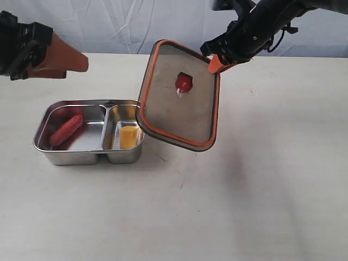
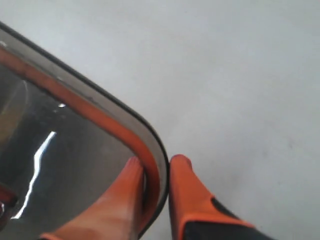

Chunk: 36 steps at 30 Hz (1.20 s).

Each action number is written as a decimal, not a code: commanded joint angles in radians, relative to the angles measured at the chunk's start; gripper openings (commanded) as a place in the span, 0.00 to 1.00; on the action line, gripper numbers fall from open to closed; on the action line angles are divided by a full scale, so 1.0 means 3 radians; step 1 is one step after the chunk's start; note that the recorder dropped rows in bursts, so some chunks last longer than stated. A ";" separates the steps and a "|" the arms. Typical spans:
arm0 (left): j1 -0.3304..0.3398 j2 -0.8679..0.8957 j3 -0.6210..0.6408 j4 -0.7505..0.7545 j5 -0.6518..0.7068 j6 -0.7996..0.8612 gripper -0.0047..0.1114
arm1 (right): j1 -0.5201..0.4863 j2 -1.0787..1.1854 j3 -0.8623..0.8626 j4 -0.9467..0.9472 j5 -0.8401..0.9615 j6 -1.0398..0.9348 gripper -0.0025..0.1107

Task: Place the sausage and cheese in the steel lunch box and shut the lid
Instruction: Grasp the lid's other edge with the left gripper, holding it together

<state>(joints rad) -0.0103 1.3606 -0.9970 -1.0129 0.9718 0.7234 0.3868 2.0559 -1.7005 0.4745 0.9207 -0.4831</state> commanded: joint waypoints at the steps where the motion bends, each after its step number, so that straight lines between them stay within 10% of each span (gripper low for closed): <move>1: 0.0034 0.0246 -0.0016 -0.0642 0.0280 0.0410 0.54 | -0.0023 -0.0037 -0.0001 0.0176 -0.0007 -0.0076 0.01; 12: 0.0022 0.0637 -0.0016 -0.1139 0.0697 0.0781 0.54 | -0.0023 -0.0037 -0.0001 0.0506 0.0098 -0.0291 0.01; 36: -0.0514 0.0652 -0.0016 -0.1069 0.0027 0.0832 0.54 | -0.0023 -0.0042 -0.0001 0.1010 0.0294 -0.0595 0.01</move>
<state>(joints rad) -0.1542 1.5541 -0.9970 -1.3302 1.0025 0.9671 0.3868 2.0559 -1.7005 0.7444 0.9981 -0.6438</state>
